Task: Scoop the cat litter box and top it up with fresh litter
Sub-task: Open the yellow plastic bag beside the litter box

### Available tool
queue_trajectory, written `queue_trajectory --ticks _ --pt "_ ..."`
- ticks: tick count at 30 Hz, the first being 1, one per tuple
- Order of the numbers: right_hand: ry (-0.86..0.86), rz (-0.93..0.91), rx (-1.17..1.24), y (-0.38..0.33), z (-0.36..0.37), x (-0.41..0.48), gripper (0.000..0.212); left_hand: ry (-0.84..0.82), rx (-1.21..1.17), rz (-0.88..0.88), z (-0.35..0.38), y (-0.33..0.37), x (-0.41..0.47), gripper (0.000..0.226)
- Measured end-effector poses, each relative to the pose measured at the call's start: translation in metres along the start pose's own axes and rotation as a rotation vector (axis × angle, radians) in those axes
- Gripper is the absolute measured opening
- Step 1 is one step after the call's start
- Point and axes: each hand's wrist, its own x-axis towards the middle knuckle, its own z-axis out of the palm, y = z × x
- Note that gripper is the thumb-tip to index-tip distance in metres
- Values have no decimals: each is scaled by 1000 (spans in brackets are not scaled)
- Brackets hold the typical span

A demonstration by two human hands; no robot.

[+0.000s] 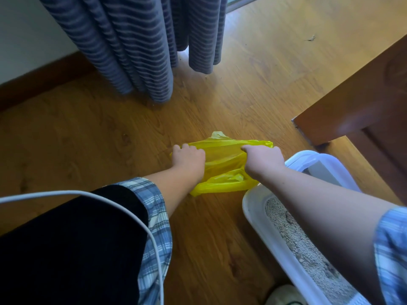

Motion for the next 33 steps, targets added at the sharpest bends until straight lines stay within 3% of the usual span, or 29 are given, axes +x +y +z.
queue_trajectory --ticks 2,5,10,14,16,21,26,33 --pt "52 -8 82 -5 0 1 57 27 -98 69 -5 2 -1 30" --pt "-11 -105 185 -11 13 7 59 -9 -225 206 3 8 -3 31" --pt "-228 -145 43 -4 36 4 84 -293 -130 233 31 5 -1 82" --pt "-275 -74 -3 -2 31 3 90 -260 -72 230 31 -6 0 95" --pt "-279 -58 31 -4 24 6 86 -191 -76 232 26 -5 2 86" --pt "-141 -114 168 -5 6 14 69 -67 -153 242 7 4 3 38" --pt "-168 -140 58 -4 -16 21 57 -49 -175 246 -16 4 2 33" --pt "-102 -62 245 -8 -44 -42 46 -135 -262 176 -35 -15 -57 36"
